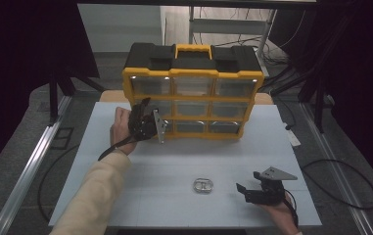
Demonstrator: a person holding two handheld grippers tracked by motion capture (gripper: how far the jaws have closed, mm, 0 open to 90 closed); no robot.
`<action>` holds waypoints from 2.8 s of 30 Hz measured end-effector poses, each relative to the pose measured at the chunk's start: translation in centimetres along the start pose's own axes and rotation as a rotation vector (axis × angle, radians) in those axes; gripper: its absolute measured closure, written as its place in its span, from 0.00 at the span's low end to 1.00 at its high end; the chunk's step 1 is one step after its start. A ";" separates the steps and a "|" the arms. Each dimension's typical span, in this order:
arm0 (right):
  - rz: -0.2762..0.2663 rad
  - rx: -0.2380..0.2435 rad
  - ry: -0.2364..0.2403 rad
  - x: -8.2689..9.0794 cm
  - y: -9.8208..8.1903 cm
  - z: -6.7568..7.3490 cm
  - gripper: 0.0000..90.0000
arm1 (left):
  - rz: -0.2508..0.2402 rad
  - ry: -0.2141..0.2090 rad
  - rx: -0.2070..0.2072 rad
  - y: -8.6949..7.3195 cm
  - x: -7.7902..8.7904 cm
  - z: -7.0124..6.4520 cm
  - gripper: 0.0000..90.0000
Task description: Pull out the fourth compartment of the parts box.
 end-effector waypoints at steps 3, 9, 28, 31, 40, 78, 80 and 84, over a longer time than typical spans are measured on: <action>0.001 -0.001 0.000 0.0 0.0 0.0 0.18 | 0.001 0.012 -0.007 0.0 0.0 -0.1 0.56; 0.001 -0.001 0.000 0.0 0.0 0.0 0.18 | -0.002 0.038 -0.007 0.0 0.1 0.1 0.66; -0.006 0.004 0.000 0.0 0.0 0.0 0.18 | -0.012 0.058 0.000 -0.1 0.2 0.1 0.72; -0.006 0.005 0.000 0.1 0.0 0.0 0.18 | -0.015 0.056 0.003 -0.1 0.3 0.1 0.72; -0.007 0.005 0.001 0.1 0.0 0.0 0.18 | -0.025 0.060 0.002 -0.3 0.7 -0.1 0.73; -0.003 0.009 -0.004 0.0 0.0 0.1 0.18 | -0.044 0.058 0.003 -0.6 2.2 -0.6 0.73; -0.003 0.009 -0.004 0.0 0.0 0.1 0.18 | -0.047 0.057 0.004 -0.6 2.2 -0.6 0.73; -0.002 0.009 -0.004 0.0 0.0 0.0 0.18 | -0.047 0.058 0.005 -0.6 2.3 -0.7 0.73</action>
Point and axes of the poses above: each handheld gripper's, and its own axes: x roughly backward along the jaws, y roughly out of its top, z roughly to its left, the point moved 2 cm from there along -x, roughly forward along the jaws, and after that the axes turned 10 degrees about -y, right-handed, at the moved point
